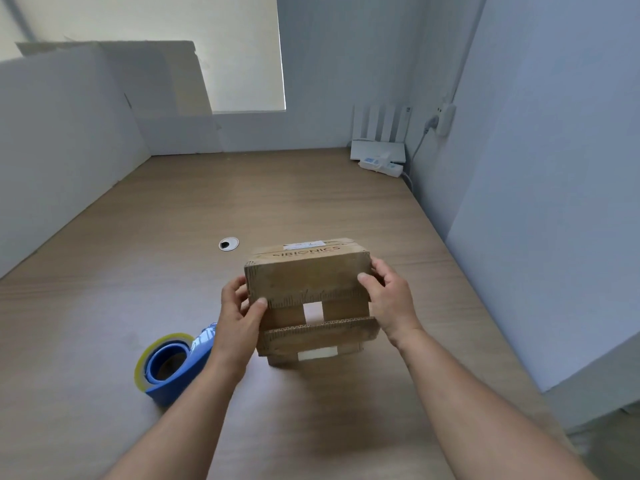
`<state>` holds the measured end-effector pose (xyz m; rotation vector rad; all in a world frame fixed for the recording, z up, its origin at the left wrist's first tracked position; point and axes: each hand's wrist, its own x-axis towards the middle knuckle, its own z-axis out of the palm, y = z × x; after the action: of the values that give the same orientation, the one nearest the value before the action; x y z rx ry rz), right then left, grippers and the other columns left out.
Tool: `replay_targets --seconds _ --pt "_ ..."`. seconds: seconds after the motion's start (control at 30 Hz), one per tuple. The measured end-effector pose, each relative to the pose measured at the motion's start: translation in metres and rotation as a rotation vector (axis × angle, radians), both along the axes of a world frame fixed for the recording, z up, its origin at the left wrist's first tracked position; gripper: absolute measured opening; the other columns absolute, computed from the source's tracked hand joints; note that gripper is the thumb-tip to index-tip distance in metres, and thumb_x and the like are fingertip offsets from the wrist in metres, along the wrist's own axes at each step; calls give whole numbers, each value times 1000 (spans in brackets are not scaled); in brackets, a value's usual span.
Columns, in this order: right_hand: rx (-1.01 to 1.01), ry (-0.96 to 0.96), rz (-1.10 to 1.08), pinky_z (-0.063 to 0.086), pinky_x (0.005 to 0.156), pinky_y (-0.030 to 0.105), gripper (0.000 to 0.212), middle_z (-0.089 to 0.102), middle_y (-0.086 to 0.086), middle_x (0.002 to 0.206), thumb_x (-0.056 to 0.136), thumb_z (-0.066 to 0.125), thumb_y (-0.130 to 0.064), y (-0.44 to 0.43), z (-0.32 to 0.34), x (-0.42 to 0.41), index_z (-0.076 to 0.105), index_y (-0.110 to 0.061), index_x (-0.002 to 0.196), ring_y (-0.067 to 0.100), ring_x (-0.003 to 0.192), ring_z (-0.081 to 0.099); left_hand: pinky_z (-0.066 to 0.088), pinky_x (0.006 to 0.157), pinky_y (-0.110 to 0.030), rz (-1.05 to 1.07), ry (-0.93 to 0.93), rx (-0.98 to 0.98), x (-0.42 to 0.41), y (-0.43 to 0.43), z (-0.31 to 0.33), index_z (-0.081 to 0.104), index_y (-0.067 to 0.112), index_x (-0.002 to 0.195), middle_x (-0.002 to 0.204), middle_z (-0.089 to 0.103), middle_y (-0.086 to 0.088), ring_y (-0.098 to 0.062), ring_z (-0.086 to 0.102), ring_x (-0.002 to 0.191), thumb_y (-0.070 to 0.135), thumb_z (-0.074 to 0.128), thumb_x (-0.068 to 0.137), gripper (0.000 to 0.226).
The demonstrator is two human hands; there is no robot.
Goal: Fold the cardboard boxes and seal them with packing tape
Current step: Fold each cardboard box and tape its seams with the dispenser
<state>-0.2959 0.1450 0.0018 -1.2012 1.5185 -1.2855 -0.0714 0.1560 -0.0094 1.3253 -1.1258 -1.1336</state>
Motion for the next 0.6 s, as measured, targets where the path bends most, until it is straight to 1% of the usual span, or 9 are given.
replay_targets --seconds 0.07,0.1,0.17,0.2,0.27,0.3,0.4,0.5,0.6 --pt "11 -153 54 53 65 25 16 71 -4 92 91 54 -17 -1 2 -2 67 -21 99 13 88 63 50 73 -26 -30 86 56 3 -1 2 45 32 126 118 56 3 -13 57 102 12 52 93 40" --pt "13 -216 66 52 59 24 13 71 -5 84 91 55 -25 -1 7 -4 66 -18 92 12 79 64 50 77 -30 -44 150 80 4 -3 5 48 30 124 117 57 1 -15 56 103 21 54 91 35" --pt "20 -249 46 52 58 27 31 69 -1 79 91 57 -43 -7 12 -9 62 -14 85 12 72 63 50 83 -36 -38 247 117 9 -10 10 53 28 113 114 57 0 -18 55 104 42 49 94 24" --pt "16 -235 26 51 59 30 32 69 3 81 90 59 -44 -10 14 -11 60 -13 83 15 73 63 50 81 -37 -38 266 127 10 -13 13 52 26 107 110 57 0 -19 55 100 45 47 96 22" --pt "-18 -204 -3 49 59 26 19 68 3 85 87 66 -31 -13 15 -15 59 -15 81 16 78 60 48 70 -34 -45 249 113 11 -17 16 51 25 103 106 55 -2 -18 54 92 31 48 97 8" --pt "-26 -216 2 49 60 23 8 69 1 88 85 67 -20 -14 15 -16 60 -16 86 14 81 61 47 68 -32 -64 238 100 11 -17 15 51 25 106 108 55 -3 -17 55 91 20 53 92 14" --pt "-12 -167 88 52 75 18 46 68 -5 100 79 58 8 -12 8 -19 56 -25 111 7 96 62 51 85 -37 -159 88 80 13 -10 2 52 27 122 119 56 -6 -20 59 105 7 54 64 61" --pt "37 46 142 53 85 30 49 65 0 108 79 49 13 -5 -5 -18 64 -28 101 15 106 59 48 89 -34 -188 -89 77 11 0 -19 57 32 105 118 48 -3 -20 54 115 12 51 59 51" --pt "98 112 120 53 86 38 48 58 8 112 82 46 13 -2 -18 -15 63 -29 97 20 105 56 47 83 -28 -190 -14 109 9 -1 -26 56 38 107 115 55 4 -16 57 112 18 56 64 47"
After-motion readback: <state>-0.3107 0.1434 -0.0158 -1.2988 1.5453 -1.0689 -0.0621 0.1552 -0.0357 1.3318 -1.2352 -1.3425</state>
